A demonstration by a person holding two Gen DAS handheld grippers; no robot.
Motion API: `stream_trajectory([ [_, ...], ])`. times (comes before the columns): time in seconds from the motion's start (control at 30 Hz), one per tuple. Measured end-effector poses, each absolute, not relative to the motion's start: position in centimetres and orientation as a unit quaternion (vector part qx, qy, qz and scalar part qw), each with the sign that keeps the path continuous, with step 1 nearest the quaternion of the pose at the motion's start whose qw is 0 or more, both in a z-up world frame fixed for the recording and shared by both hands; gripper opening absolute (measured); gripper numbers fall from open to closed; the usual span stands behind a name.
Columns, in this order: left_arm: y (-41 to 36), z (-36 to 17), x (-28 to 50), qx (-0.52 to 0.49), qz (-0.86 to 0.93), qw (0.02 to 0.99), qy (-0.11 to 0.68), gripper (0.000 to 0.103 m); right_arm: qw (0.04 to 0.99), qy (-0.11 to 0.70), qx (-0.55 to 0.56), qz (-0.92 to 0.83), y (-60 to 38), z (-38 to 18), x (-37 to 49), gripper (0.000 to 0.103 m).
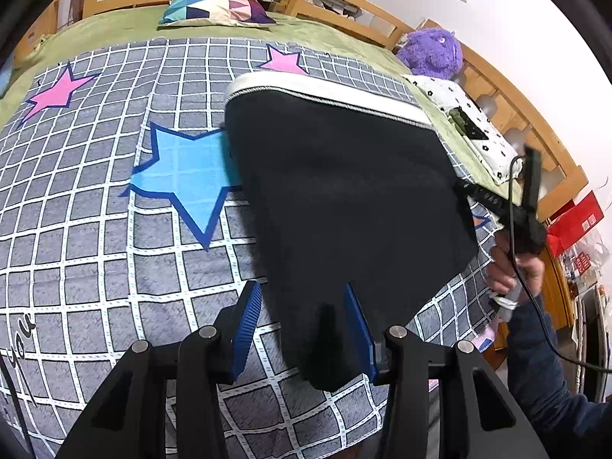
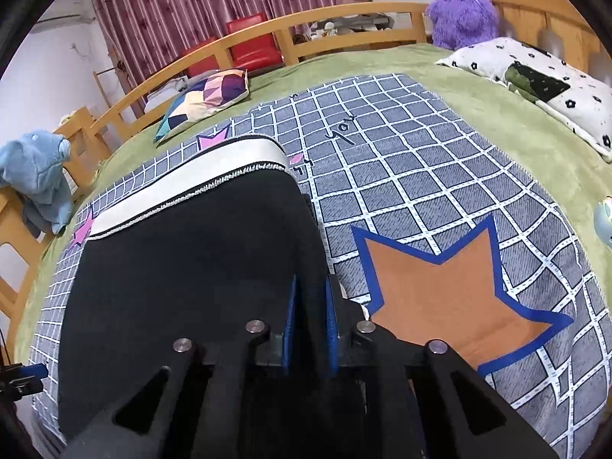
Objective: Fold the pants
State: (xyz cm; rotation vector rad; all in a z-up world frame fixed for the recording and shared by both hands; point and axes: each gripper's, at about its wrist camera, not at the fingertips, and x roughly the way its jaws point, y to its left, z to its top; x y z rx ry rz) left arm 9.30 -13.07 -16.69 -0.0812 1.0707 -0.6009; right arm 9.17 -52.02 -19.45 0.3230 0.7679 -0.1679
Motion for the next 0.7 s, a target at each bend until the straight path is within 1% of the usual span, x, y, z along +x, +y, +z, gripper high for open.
stream_trajectory([
  [0.07, -13.2, -16.5, 8.9, -0.034, -0.288, 0.818, 0.497, 0.043, 0.914, 0.37, 0.141, -0.092, -51.5, -17.8, 8.2, 0.016],
  [0.1, -13.3, -16.5, 8.6, -0.031, -0.291, 0.819, 0.494, 0.043, 0.92, 0.356, 0.135, -0.091, -51.1, -16.9, 7.2, 0.016],
  [0.2, -13.9, -17.4, 8.2, -0.027, -0.297, 0.811, 0.503, 0.043, 0.931, 0.338, 0.111, -0.078, -50.0, -15.9, 4.6, 0.017],
  [0.27, -14.6, -18.7, 7.8, -0.017, -0.301, 0.8, 0.519, 0.044, 0.93, 0.348, 0.105, -0.061, -49.1, -17.0, 3.3, 0.017],
  [0.33, -15.7, -20.1, 7.1, 0.022, -0.277, 0.809, 0.517, 0.046, 0.919, 0.378, 0.096, -0.055, -48.3, -19.2, 2.7, 0.018],
  [0.4, -15.8, -20.2, 7.0, 0.035, -0.282, 0.808, 0.516, 0.047, 0.907, 0.408, 0.078, -0.064, -47.5, -22.0, 2.5, 0.018],
  [0.43, -15.5, -19.9, 7.3, 0.026, -0.288, 0.804, 0.519, 0.047, 0.912, 0.398, 0.073, -0.069, -47.2, -22.5, 2.0, 0.018],
  [0.57, -13.9, -18.3, 8.9, -0.004, -0.278, 0.815, 0.509, 0.047, 0.912, 0.397, 0.089, -0.054, -47.9, -20.5, 1.7, 0.02],
  [0.6, -13.6, -17.8, 9.6, -0.008, -0.27, 0.821, 0.503, 0.047, 0.913, 0.392, 0.095, -0.056, -48.4, -19.9, 1.9, 0.028],
  [0.63, -13.6, -17.7, 10.1, -0.012, -0.265, 0.823, 0.502, 0.047, 0.916, 0.384, 0.099, -0.061, -49.0, -19.1, 2.4, 0.043],
  [0.67, -13.5, -17.6, 10.8, -0.019, -0.26, 0.824, 0.504, 0.047, 0.918, 0.379, 0.1, -0.064, -49.5, -18.5, 3.1, 0.05],
  [0.7, -13.5, -17.6, 11.8, -0.036, -0.253, 0.823, 0.508, 0.047, 0.918, 0.378, 0.102, -0.064, -50.0, -18.0, 4.1, 0.055],
])
